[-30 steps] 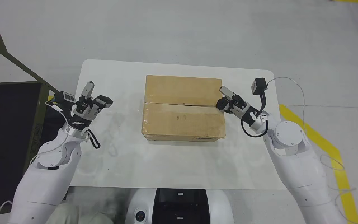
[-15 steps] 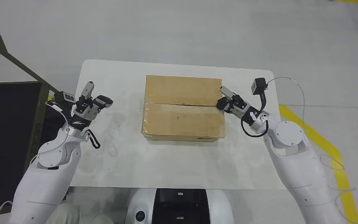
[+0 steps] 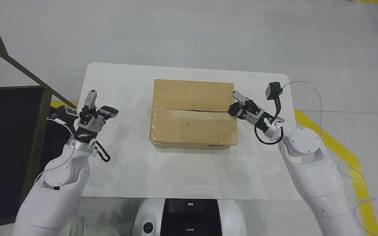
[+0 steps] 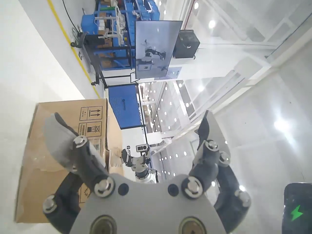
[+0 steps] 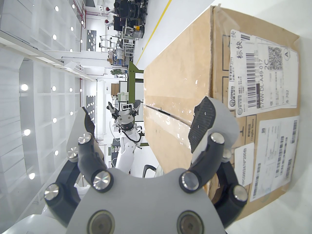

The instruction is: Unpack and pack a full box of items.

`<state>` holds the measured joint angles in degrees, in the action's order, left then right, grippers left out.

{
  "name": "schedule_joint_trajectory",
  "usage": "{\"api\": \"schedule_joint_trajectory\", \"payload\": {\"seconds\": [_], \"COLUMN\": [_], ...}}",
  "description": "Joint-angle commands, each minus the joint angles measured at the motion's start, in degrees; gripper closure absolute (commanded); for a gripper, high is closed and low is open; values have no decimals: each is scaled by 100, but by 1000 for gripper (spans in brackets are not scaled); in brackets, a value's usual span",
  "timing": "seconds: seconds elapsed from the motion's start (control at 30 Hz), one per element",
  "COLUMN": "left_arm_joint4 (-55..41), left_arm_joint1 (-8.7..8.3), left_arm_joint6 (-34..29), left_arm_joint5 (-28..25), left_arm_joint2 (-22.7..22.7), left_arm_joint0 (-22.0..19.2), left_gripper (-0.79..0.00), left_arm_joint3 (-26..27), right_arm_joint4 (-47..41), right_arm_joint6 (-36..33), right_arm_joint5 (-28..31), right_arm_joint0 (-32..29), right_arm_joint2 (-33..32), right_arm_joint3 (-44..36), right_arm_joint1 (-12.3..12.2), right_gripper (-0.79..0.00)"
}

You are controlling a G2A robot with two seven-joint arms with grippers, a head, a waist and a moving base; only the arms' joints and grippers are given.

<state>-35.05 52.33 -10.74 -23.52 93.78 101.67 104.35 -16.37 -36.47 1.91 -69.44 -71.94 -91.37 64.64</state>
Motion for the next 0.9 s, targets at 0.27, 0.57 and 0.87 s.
{"api": "schedule_joint_trajectory", "payload": {"seconds": [0.27,0.57,0.87], "left_arm_joint4": [1403,567,371], "left_arm_joint1": [206,317,423], "left_arm_joint6": [1559,855,614], "left_arm_joint5": [-335,-721,-195], "left_arm_joint2": [-303,-646,-1002], "left_arm_joint0": [904,1001,550], "left_gripper": [-785,-785,-785], "left_arm_joint3": [586,193,-258], "right_arm_joint4": [0,0,0], "right_arm_joint6": [0,0,0], "right_arm_joint5": [0,0,0], "right_arm_joint0": [0,0,0], "right_arm_joint2": [0,0,0], "right_arm_joint3": [0,0,0], "right_arm_joint1": [0,0,0], "right_gripper": [-785,-785,-785]}}
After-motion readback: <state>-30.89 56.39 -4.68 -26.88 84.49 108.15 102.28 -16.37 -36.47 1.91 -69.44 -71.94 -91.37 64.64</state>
